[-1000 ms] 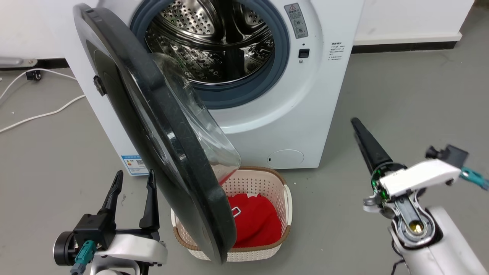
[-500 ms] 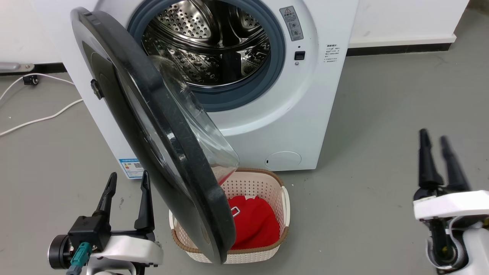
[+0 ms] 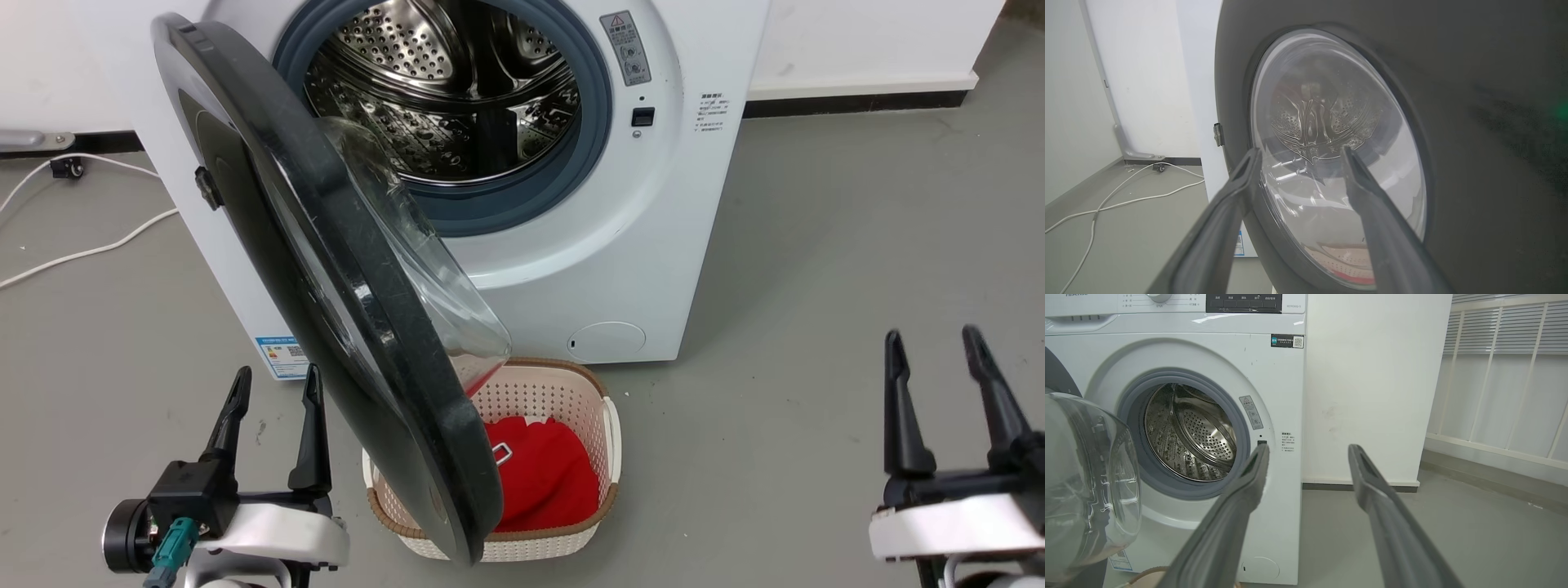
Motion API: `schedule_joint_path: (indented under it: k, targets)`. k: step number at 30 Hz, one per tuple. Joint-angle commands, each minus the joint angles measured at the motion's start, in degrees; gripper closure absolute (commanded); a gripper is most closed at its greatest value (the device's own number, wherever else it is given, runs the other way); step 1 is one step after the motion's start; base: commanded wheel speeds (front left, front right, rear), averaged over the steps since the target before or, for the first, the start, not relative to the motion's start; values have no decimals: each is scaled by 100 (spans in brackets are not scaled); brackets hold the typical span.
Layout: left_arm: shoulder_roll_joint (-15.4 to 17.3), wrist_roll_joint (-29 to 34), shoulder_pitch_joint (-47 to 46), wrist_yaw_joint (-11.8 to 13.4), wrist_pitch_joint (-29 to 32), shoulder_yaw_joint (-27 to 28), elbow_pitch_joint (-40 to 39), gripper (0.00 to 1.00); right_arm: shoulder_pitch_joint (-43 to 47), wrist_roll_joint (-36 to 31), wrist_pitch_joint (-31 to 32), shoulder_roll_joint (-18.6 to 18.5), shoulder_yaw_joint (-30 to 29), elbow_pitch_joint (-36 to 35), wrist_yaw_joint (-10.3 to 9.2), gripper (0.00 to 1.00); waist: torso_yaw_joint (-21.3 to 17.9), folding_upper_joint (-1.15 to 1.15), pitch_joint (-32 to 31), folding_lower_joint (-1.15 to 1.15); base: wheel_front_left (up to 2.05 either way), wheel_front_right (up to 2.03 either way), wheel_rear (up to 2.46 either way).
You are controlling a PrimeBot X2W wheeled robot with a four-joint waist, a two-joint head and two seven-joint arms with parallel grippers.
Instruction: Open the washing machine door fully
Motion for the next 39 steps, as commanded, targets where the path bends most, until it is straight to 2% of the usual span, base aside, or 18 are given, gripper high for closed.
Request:
schedule_joint_path:
  k: [1,12,26,27,28,34,39]
  targets:
    - [-1,26,-7,-22,-15,-12,-23,0,117,9,9,20,15,21,-4,0,0,0,1,0,0,0,0]
    - [-1,65,-2,-35,-15,-27,14,0,290,206,-87,22,129,497,-4,0,-20,0,-26,0,0,0,0]
    - [-1,90,-36,-35,-15,-28,18,0,161,278,-147,23,180,682,-4,0,-15,0,-25,0,0,0,0]
    - [-1,74,-39,-37,-15,-26,-4,22,158,291,-149,23,184,692,-4,0,-18,0,-26,0,0,0,0]
    - [-1,25,-37,-40,-15,-23,-29,100,156,297,-152,23,185,703,-4,0,-20,0,-27,0,0,0,0]
    - [-1,-40,-68,6,-15,38,-400,100,136,344,-161,23,195,755,-4,0,-21,0,-33,0,0,0,0]
    - [-1,-199,-194,125,-15,74,-1181,100,116,380,-151,22,193,785,-4,0,-14,0,-27,0,0,0,0]
